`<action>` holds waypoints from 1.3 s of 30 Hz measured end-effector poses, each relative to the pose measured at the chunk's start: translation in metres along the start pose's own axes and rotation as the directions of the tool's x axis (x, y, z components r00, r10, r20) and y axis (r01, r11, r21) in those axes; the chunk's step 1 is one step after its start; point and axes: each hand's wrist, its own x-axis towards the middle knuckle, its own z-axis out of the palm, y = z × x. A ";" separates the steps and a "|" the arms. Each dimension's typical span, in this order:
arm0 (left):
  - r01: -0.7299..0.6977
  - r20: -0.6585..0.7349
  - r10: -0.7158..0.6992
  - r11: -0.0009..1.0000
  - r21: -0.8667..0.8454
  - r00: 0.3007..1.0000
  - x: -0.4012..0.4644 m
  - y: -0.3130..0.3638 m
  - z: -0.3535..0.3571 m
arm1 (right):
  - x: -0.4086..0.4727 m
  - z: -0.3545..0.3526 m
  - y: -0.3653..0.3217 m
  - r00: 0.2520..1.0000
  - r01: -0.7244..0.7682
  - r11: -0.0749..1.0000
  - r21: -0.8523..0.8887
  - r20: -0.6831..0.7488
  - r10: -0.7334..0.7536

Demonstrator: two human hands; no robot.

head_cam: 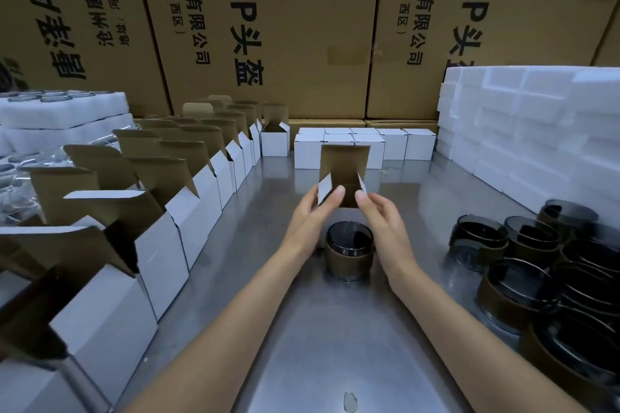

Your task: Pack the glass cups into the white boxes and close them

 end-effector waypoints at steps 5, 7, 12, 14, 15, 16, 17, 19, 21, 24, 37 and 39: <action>-0.022 -0.090 0.028 0.998 0.067 0.996 -0.003 0.000 0.005 | 0.003 0.001 0.000 0.998 -0.030 0.998 -0.047 -0.055 0.028; 0.005 -0.082 0.000 0.998 0.065 0.997 -0.004 -0.001 0.005 | 0.006 0.002 0.001 0.996 -0.027 0.997 -0.076 -0.089 0.020; 0.120 -0.203 -0.110 0.992 0.041 0.973 -0.004 -0.002 0.009 | 0.013 0.001 0.007 0.983 -0.096 0.993 -0.073 -0.162 0.083; 0.123 -0.236 -0.122 0.992 -0.011 0.964 -0.001 -0.006 0.005 | 0.014 0.000 0.007 0.983 -0.095 0.993 -0.066 -0.161 0.083; 0.128 -0.244 -0.139 0.990 -0.059 0.960 0.001 -0.008 0.003 | 0.014 -0.001 0.006 0.985 -0.084 0.995 -0.054 -0.157 0.075; 0.134 -0.237 -0.158 0.985 -0.111 0.959 0.002 -0.009 0.001 | 0.014 -0.001 0.005 0.986 -0.079 0.996 -0.036 -0.152 0.072; 0.136 -0.229 -0.167 0.980 -0.145 0.959 0.003 -0.011 0.000 | 0.014 -0.001 0.004 0.987 -0.075 0.997 -0.015 -0.145 0.072; 0.090 -0.228 -0.124 0.984 -0.155 0.966 0.004 -0.012 -0.001 | 0.012 -0.001 0.004 0.988 -0.071 0.997 0.003 -0.136 0.071; 0.015 -0.227 -0.053 0.986 -0.167 0.972 0.005 -0.011 -0.001 | 0.010 -0.001 0.005 0.990 -0.062 0.998 -0.022 -0.129 0.058; -0.055 -0.193 0.014 0.977 -0.206 0.981 0.006 -0.011 -0.002 | 0.003 0.000 0.006 0.992 0.005 0.999 -0.032 -0.127 -0.009; -0.007 0.087 0.023 0.982 -0.187 0.996 0.010 -0.015 -0.008 | -0.040 0.001 -0.013 0.595 0.706 0.170 -0.688 0.445 -0.670; -0.008 0.127 0.027 0.989 -0.151 0.992 0.012 -0.018 -0.010 | -0.041 0.001 -0.012 0.570 0.714 0.126 -0.689 0.466 -0.677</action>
